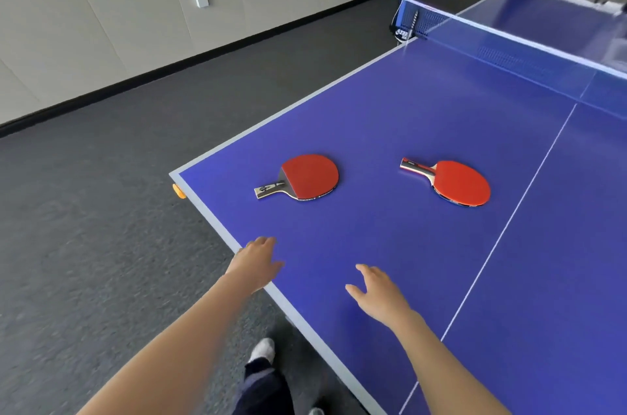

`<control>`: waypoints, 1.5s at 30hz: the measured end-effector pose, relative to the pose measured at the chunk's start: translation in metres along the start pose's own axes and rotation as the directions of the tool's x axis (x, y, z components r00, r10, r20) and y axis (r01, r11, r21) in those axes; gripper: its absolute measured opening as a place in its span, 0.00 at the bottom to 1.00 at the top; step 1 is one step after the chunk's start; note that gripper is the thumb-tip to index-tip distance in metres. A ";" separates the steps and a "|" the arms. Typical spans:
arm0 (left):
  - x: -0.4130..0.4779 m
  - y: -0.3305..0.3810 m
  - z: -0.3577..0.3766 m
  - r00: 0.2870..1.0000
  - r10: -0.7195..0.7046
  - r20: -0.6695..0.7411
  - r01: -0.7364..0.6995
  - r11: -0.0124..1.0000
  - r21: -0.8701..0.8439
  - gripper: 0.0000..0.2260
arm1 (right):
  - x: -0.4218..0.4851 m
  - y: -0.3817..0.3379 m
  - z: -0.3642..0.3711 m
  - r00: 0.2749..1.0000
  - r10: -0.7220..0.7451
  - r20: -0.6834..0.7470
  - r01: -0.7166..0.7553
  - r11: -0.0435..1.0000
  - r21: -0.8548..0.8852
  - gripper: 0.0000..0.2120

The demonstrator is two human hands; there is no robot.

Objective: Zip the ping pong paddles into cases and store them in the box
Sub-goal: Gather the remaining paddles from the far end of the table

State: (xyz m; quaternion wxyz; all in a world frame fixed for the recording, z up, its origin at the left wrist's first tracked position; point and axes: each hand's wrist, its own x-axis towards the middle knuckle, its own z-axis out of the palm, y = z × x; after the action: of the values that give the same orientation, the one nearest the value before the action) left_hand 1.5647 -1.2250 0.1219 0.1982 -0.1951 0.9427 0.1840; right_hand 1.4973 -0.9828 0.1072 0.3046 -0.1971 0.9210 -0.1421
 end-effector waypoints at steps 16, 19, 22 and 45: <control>0.236 -0.065 -0.071 0.990 0.138 0.017 -0.139 0.986 0.092 0.26 | 0.108 -0.045 -0.034 0.887 0.446 -0.117 -0.398 0.869 0.295 0.26; 0.250 -0.065 -0.065 0.987 0.149 0.057 -0.153 0.986 0.068 0.25 | 0.122 -0.045 -0.042 0.833 0.527 -0.166 -0.430 0.807 0.405 0.24; 0.256 -0.063 -0.058 0.987 0.145 0.067 -0.148 0.988 0.051 0.21 | 0.141 -0.040 -0.052 0.764 0.614 -0.199 -0.433 0.716 0.547 0.22; 0.249 0.016 -0.057 0.992 -0.081 0.100 0.129 0.663 -0.737 0.09 | 0.315 0.052 -0.169 0.456 0.880 0.136 -0.068 -0.118 0.991 0.14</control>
State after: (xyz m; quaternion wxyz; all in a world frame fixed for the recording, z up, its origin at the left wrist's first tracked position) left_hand 1.3303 -1.3092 0.0638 0.1398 -0.3070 0.7675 0.5450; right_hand 1.1464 -1.0552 0.0591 0.0596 0.4990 0.6243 -0.5981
